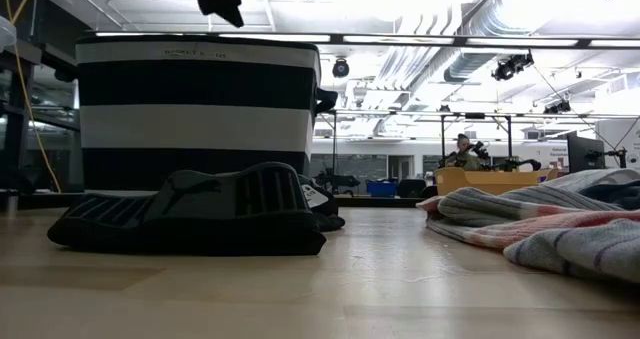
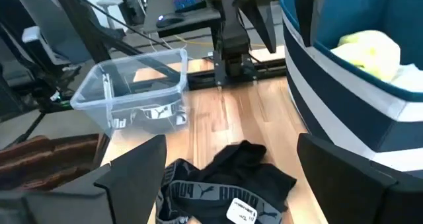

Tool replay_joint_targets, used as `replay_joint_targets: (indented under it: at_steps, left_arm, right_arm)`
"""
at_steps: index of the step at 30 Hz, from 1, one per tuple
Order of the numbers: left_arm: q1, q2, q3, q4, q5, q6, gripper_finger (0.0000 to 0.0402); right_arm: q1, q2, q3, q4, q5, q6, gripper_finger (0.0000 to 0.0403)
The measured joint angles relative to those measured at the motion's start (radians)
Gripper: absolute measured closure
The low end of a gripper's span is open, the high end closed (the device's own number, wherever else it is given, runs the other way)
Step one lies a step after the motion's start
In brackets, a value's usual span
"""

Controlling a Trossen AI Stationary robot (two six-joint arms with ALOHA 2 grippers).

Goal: Pick & Place Cloths
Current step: Put the black underwear into the transparent bin

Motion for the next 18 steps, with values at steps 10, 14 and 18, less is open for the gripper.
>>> replay_joint_targets:
  at_steps: [10, 14, 18]
  left_arm:
    - [-0.104, -0.028, -0.014, 0.051, -0.065, -0.037, 0.0181]
    - [-0.153, -0.024, -0.014, 0.064, -0.082, -0.052, 0.0181]
    - [-0.203, -0.015, -0.058, 0.132, -0.081, -0.052, 0.0181]
  right_arm:
    - [-0.049, -0.156, -0.254, 0.242, -0.069, 0.032, 0.0071]
    - [-0.080, -0.290, -0.409, 0.343, -0.134, 0.055, 0.0071]
    - [-0.107, -0.414, -0.517, 0.355, -0.129, 0.079, 0.0071]
